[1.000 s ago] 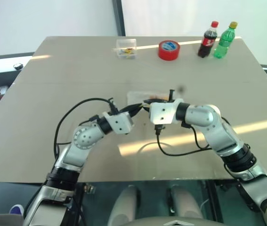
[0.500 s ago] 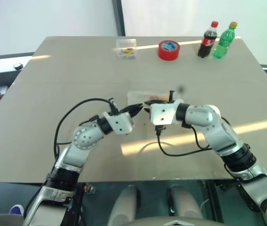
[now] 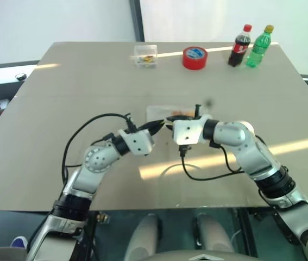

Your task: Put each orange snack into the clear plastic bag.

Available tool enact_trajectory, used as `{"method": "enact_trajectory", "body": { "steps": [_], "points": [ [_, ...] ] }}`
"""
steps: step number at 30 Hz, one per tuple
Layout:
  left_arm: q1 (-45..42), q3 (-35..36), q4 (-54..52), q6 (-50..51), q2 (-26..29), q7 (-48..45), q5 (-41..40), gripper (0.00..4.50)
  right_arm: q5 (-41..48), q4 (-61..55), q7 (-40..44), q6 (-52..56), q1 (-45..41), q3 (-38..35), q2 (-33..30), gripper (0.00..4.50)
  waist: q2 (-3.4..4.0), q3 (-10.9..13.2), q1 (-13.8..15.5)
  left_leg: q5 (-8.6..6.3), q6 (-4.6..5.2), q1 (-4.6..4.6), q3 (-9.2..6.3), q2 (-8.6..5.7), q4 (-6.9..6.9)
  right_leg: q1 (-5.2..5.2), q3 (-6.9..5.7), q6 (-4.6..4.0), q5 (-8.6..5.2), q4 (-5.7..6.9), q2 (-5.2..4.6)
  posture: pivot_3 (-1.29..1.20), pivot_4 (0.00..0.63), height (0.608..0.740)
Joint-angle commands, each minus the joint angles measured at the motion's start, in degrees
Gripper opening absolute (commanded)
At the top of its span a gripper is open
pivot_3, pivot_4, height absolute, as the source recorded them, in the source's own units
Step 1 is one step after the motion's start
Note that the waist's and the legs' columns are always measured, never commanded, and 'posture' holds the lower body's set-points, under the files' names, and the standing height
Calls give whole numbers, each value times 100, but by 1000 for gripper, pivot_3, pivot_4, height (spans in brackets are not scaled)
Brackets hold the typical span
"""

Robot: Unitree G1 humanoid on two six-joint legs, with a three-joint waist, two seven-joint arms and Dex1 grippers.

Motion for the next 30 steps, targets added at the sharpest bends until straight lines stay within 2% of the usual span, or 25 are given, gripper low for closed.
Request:
{"method": "enact_trajectory", "body": {
  "steps": [1, 11, 14, 30],
  "points": [
    [-48, 92, -291, -11, 44, 27, -42, 0, -21, -218, 4, -124, -131, -108, -18, 856, 0, 0, 0, 0, 0, 0, 0, 0, 0, 0, 0, 0, 0, 0, 0, 0, 150, 740],
    [-45, 95, -300, -8, 42, 44, -22, 0, -8, -169, 11, -156, -158, -105, 0, 856, 0, 0, 0, 0, 0, 0, 0, 0, 0, 0, 0, 0, 0, 0, 0, 0, 150, 740],
    [-55, 94, -285, -10, 40, 49, -16, 0, -7, -154, 12, -159, -165, -106, 1, 30, 0, 0, 0, 0, 0, 0, 0, 0, 0, 0, 0, 0, 0, 0, 0, 0, 150, 740],
    [-87, 134, -179, 24, 12, 102, -32, 0, -110, -131, -36, -9, -66, -166, -92, 30, 0, 0, 0, 0, 0, 0, 0, 0, 0, 0, 0, 0, 0, 0, 0, 0, 150, 740]
  ]
}}
